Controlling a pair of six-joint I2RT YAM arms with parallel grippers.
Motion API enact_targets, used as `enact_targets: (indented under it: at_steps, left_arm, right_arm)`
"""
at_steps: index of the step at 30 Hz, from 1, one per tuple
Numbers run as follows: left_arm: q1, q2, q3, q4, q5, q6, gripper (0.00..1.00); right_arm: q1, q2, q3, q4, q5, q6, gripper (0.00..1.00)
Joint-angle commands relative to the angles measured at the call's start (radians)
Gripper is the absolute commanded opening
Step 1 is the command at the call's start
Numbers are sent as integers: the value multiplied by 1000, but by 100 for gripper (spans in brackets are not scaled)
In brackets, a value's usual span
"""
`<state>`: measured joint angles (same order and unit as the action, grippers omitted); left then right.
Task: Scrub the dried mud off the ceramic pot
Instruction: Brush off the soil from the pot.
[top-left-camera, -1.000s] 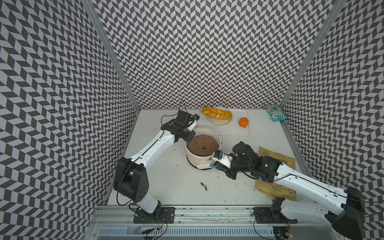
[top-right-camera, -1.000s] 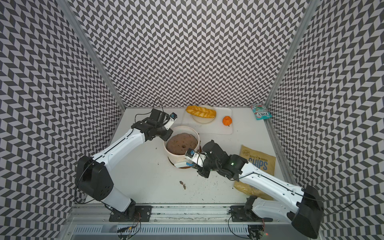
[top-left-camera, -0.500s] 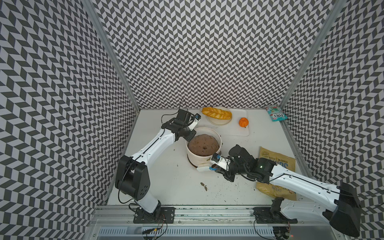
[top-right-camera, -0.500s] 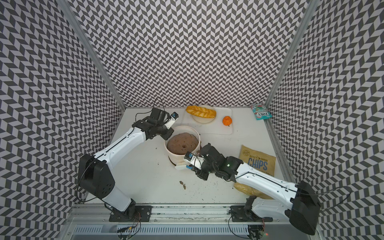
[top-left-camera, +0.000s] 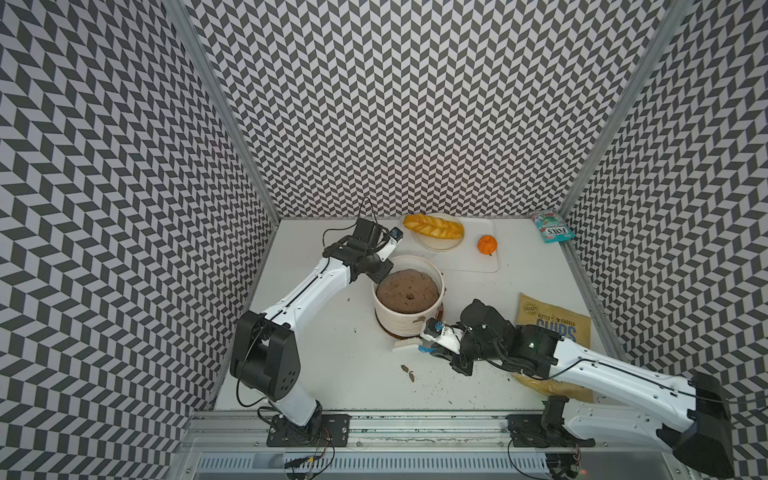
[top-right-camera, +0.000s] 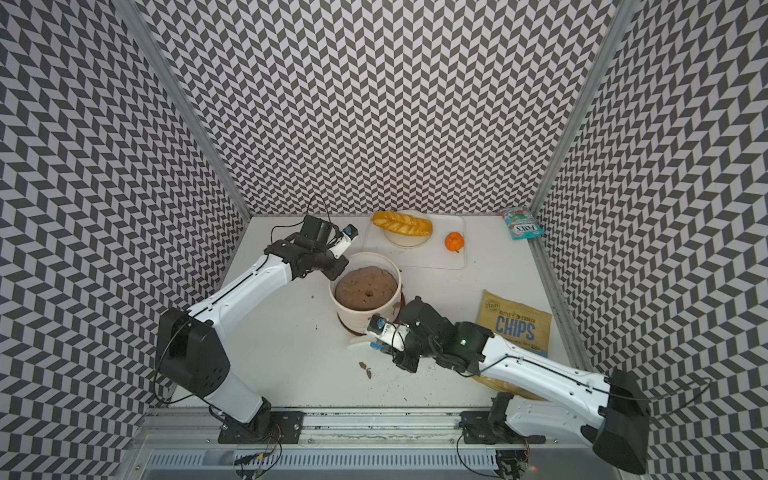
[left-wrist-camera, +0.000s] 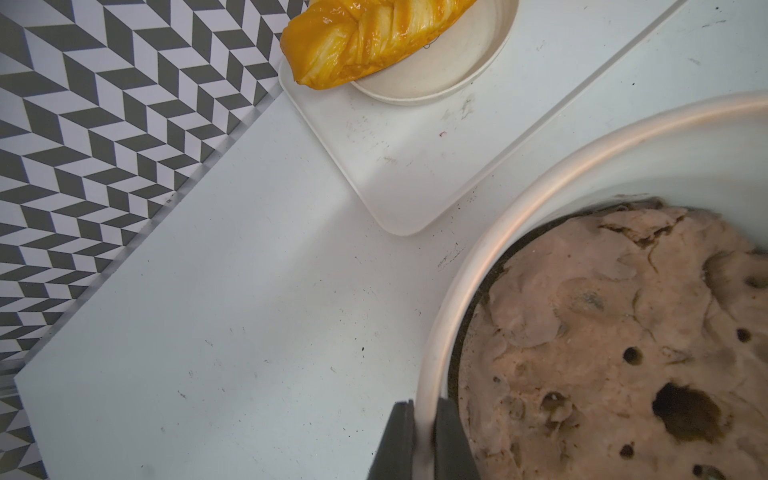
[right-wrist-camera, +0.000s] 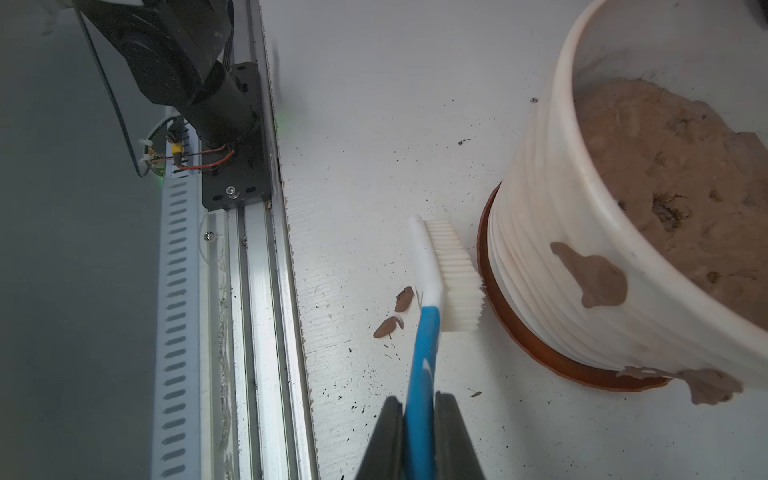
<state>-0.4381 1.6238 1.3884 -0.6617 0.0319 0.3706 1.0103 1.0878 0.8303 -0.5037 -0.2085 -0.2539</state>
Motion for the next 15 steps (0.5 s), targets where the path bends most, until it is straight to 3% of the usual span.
enact_targets:
  at_steps: [1,8,15]
  left_arm:
    - [-13,-12,43,28,28,30,5]
    - [-13,-20,46,19,-5,12,20]
    - [-13,-21,74,5,-35,-43,44]
  right_arm:
    - [-2,-28,14,71,-8,5,0]
    - [-11,-12,28,55,0,1,0]
    - [-17,-6,31,48,8,0,0]
